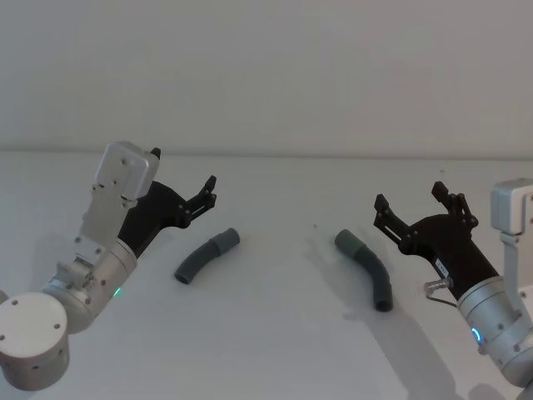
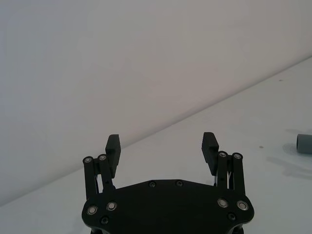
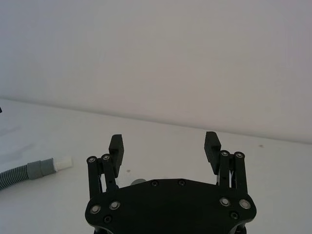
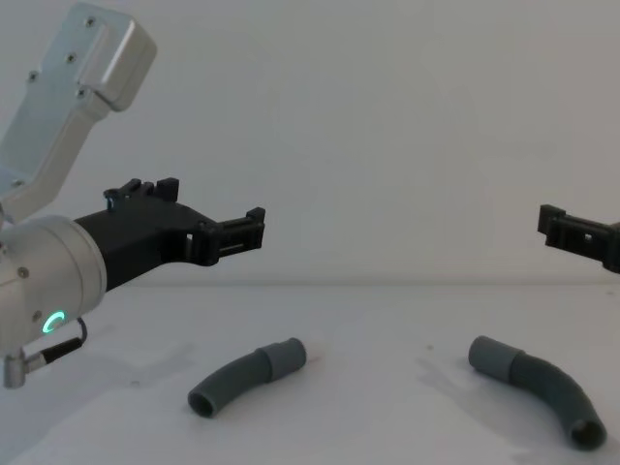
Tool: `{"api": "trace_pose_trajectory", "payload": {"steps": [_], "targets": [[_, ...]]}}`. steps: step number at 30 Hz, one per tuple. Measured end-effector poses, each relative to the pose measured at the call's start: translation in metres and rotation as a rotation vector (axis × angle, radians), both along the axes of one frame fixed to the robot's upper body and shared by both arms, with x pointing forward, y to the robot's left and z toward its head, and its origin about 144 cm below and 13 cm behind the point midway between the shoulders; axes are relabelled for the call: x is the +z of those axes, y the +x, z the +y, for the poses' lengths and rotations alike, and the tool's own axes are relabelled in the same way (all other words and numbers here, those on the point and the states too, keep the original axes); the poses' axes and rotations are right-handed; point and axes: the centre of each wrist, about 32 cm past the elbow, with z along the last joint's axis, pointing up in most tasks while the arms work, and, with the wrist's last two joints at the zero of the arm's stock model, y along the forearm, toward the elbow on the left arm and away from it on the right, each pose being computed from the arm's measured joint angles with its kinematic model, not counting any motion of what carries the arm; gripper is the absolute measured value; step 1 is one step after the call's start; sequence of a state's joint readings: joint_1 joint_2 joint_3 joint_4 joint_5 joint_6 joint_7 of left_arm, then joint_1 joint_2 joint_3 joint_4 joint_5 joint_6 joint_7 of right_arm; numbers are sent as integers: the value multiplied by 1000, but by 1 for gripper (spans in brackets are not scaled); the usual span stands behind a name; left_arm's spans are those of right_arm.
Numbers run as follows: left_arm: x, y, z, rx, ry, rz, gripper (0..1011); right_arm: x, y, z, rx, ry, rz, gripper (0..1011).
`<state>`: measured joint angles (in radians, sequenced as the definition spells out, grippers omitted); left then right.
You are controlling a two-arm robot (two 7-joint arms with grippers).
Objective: Use both hands to pick up one end of the pipe from the table, align the ends, and insert them.
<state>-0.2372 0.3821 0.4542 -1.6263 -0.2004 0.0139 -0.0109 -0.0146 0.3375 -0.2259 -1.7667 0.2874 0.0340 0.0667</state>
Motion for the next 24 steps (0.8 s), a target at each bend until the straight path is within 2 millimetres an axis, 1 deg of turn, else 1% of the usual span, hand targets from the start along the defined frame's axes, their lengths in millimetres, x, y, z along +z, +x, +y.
{"api": "trace_pose_trajectory", "payload": {"steps": [24], "targets": [[0, 0, 0, 0, 0, 0, 1001, 0, 0, 0, 0, 0, 0, 1003]]}}
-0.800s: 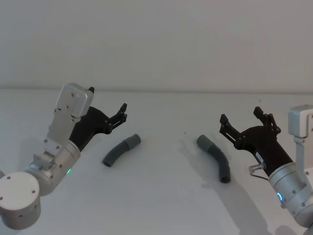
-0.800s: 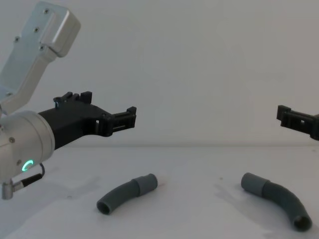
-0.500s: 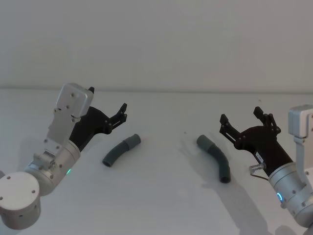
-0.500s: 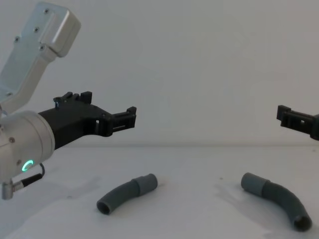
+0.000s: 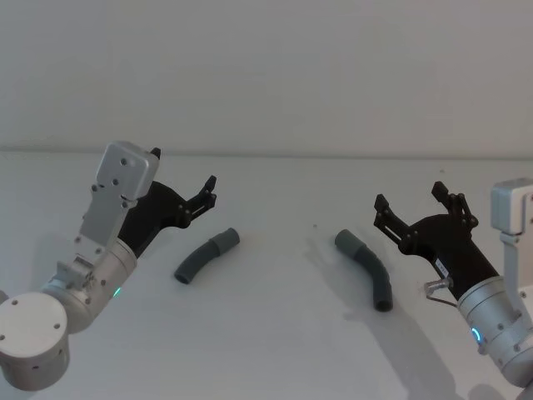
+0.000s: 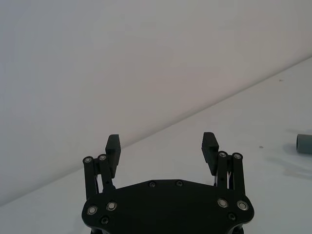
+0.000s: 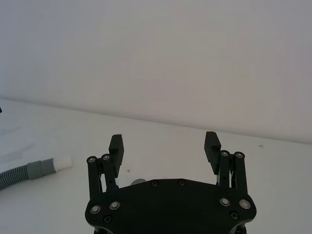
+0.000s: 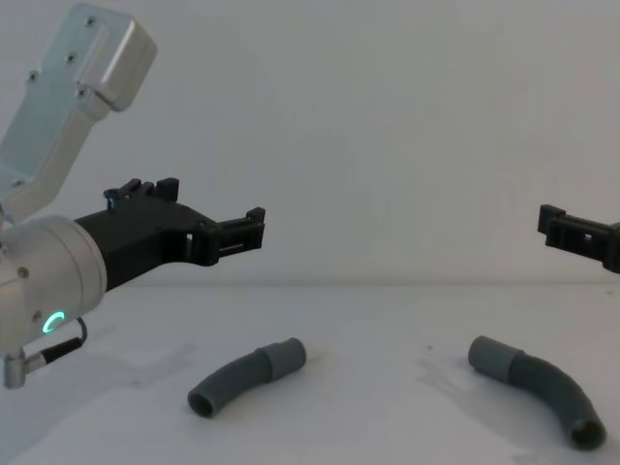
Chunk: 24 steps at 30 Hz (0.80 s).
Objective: Use both hands to pick up one end of the pipe from the table, align the ends, and insert them.
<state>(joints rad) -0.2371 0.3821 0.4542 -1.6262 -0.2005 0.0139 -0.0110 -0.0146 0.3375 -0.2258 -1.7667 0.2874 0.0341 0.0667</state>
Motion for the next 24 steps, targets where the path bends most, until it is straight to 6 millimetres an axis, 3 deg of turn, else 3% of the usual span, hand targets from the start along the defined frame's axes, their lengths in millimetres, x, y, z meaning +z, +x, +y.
{"api": "trace_pose_trajectory", "payload": {"steps": [24], "targets": [[0, 0, 0, 0, 0, 0, 1001, 0, 0, 0, 0, 0, 0, 1003]]}}
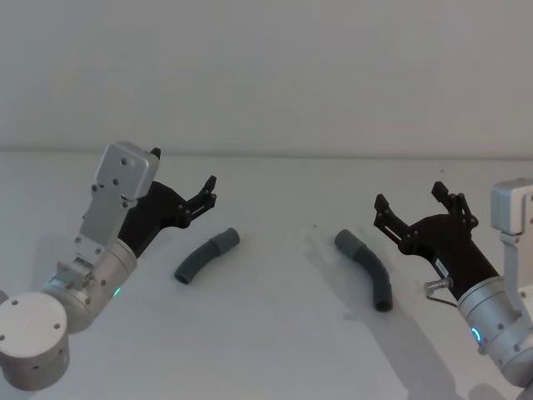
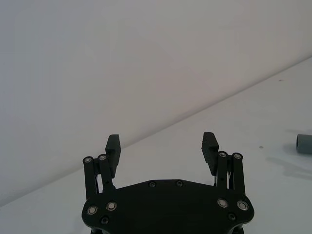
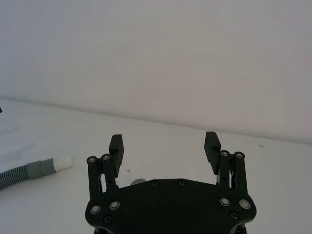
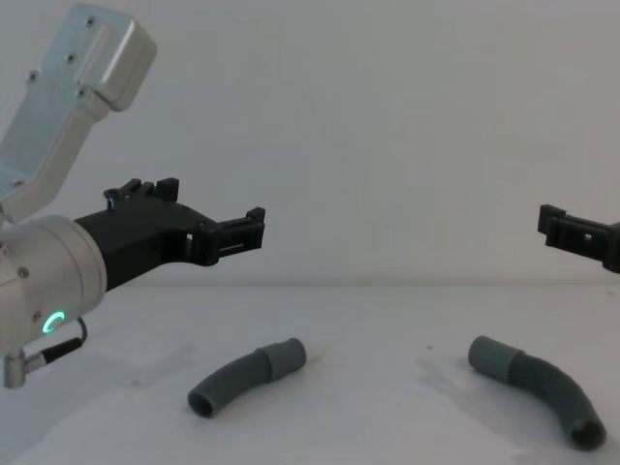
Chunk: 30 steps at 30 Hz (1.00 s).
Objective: Use both hands to pick up one end of the pipe from the table, align the ends, and insert them.
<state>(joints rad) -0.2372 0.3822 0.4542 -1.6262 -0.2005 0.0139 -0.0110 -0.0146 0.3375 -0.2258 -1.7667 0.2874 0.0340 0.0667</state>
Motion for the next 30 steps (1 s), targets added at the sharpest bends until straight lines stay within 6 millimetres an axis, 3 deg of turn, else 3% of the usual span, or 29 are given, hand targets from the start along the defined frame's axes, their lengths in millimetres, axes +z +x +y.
{"api": "trace_pose_trajectory", "payload": {"steps": [30], "targets": [[0, 0, 0, 0, 0, 0, 1001, 0, 0, 0, 0, 0, 0, 1003]]}}
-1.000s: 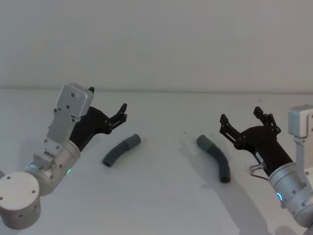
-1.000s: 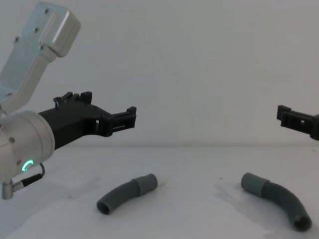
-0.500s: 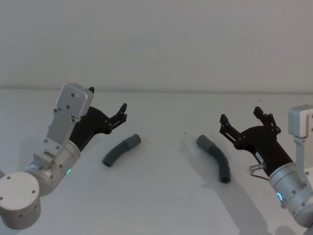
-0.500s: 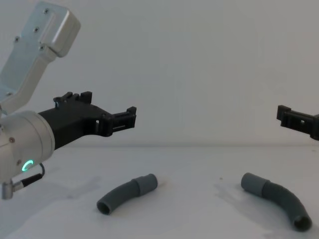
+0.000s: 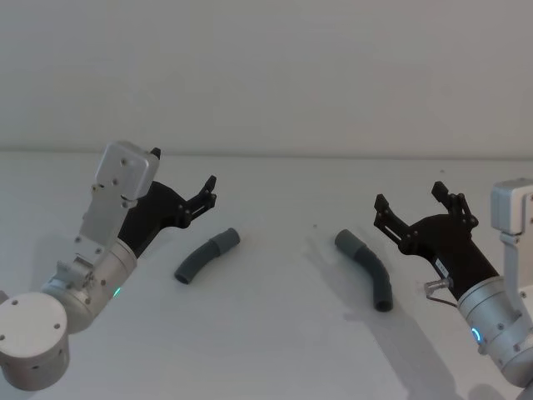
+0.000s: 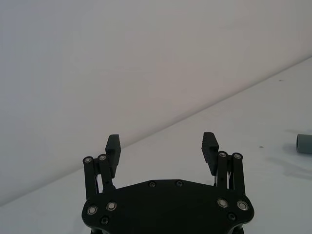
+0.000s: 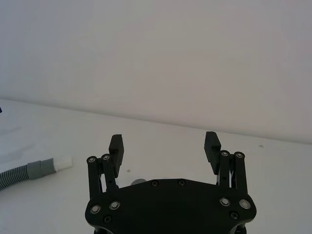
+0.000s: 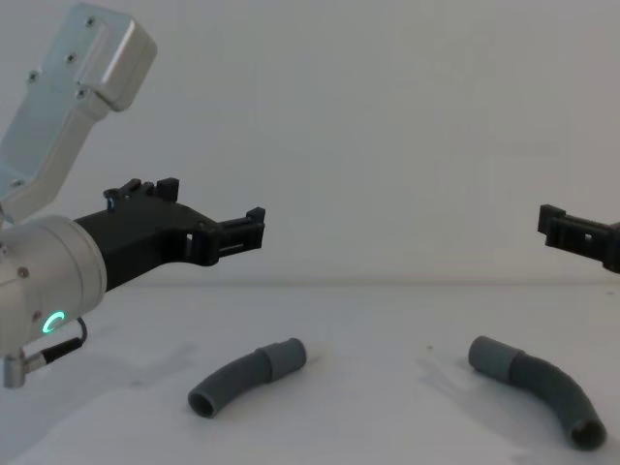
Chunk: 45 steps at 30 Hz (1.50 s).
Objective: Use both hands to pick up one end of the pipe from the table, align the ends, and insert them.
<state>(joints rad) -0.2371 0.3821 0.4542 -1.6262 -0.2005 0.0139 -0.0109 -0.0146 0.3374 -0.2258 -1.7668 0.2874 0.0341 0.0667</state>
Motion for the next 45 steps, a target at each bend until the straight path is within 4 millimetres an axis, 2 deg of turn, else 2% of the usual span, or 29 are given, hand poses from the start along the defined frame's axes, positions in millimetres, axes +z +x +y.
{"api": "trace_pose_trajectory", "payload": {"steps": [15, 24, 45], "targets": [[0, 0, 0, -1, 1, 2, 1001, 0, 0, 0, 0, 0, 0, 1003], [5, -2, 1, -22, 15, 64, 1001, 0, 0, 0, 0, 0, 0, 1003], [37, -1, 4, -109, 182, 311, 1001, 0, 0, 0, 0, 0, 0, 1003]]}}
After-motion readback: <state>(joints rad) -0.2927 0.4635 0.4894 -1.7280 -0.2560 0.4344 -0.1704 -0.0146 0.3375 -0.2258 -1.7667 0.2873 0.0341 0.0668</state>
